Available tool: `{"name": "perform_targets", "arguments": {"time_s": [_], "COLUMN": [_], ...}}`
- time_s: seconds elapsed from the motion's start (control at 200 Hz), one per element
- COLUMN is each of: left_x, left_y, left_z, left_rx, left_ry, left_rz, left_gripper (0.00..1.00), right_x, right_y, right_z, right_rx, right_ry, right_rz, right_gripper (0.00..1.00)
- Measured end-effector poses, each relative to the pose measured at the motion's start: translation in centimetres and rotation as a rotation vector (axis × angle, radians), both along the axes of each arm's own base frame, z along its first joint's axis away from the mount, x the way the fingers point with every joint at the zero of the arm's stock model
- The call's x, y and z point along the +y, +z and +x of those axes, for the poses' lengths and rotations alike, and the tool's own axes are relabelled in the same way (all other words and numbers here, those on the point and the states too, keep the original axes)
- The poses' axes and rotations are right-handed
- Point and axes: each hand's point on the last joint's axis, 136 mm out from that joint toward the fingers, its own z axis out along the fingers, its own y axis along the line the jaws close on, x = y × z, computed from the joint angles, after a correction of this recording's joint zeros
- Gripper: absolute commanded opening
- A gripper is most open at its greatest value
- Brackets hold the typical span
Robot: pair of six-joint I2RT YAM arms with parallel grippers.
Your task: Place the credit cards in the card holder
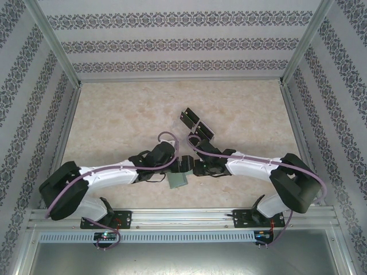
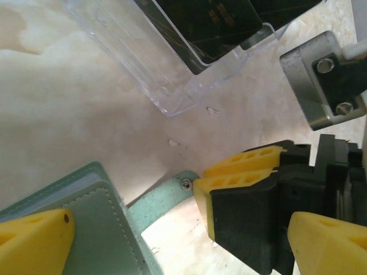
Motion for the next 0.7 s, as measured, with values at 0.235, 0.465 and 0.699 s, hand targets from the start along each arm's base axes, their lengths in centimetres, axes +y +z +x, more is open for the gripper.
{"name": "perform_targets", "arguments": {"time_s": [0.235,0.465,0.699], "left_x": [-1.6,-1.7,-2.7], "left_y": [-2.0,-1.3,1.2], "left_z": [0.5,1.5,3.2], "left_rx": [0.017,-0.015,-0.063], "left_ry": [0.017,0.049,0.071], "left_rz": [0.004,0.002,-0.038], "left_gripper": [0.95,0.96,0.96], "right_x": [-2.2,-2.5,-0.1], "right_y": [1.6,4.7,7.2], "right_z": [-1.2,-2.3,-3.9], "right_rx": [-0.022,-0.077,-0.110], "right_ry": [-0.036,-0.058,0.010], "right_rz": [0.022,0.148,0.259], "right_gripper": [0.36,0.28,0.19]}}
